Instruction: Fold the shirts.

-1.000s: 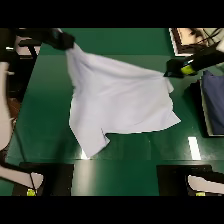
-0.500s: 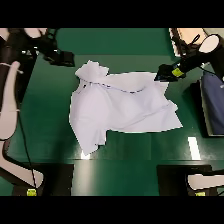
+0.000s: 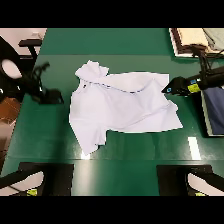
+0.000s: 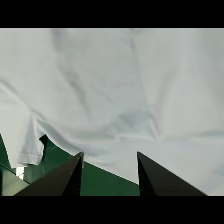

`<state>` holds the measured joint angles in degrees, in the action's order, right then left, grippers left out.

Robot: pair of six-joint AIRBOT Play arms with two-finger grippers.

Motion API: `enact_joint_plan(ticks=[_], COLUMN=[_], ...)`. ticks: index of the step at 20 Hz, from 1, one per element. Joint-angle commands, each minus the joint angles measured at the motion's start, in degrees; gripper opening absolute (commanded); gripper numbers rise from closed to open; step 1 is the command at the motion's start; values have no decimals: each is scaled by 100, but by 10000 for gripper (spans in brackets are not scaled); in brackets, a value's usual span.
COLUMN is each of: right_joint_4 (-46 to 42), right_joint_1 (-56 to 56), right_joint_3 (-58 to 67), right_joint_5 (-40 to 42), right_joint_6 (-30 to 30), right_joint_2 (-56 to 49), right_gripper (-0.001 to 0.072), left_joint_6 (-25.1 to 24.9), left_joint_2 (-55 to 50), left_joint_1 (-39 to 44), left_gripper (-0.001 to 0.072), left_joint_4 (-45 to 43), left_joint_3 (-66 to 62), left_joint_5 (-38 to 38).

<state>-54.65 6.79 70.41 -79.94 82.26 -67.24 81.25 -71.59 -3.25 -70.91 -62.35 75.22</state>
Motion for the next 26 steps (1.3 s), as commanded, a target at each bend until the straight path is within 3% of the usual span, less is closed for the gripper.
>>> enact_joint_plan(ticks=[1, 6, 13, 14, 15, 16, 21, 26], right_joint_4=[109, 114, 79, 50, 48, 50, -463, -616], right_joint_1=[-55, -55, -59, -101, -199, -372, -1902, -3917], right_joint_3=[-553, -579, -581, -586, -595, -656, -2090, -3567], right_joint_5=[304, 328, 315, 249, 125, 13, -109, -13], right_joint_6=[-42, -42, -42, -42, -44, -50, -50, -179], right_joint_2=[568, 662, 662, 662, 660, 664, 1141, 1250], right_gripper=[379, 379, 379, 379, 379, 379, 380, 388], left_joint_6=[-79, -494, -466, -404, -374, -374, -525, -525], left_joint_2=[437, 435, 435, 435, 435, 448, 487, 487], left_joint_1=[-55, -55, 509, 509, 509, 509, 509, 509], left_gripper=[502, 500, 496, 319, 56, 21, 21, 21], left_joint_4=[339, 1419, 1744, 1779, 1753, 1731, 1711, 1733], left_joint_3=[1637, 2387, 2476, 2450, 2378, 2284, 1497, 1298], left_joint_5=[-730, -1652, -2229, -2199, -2146, -2046, -1303, -1309])
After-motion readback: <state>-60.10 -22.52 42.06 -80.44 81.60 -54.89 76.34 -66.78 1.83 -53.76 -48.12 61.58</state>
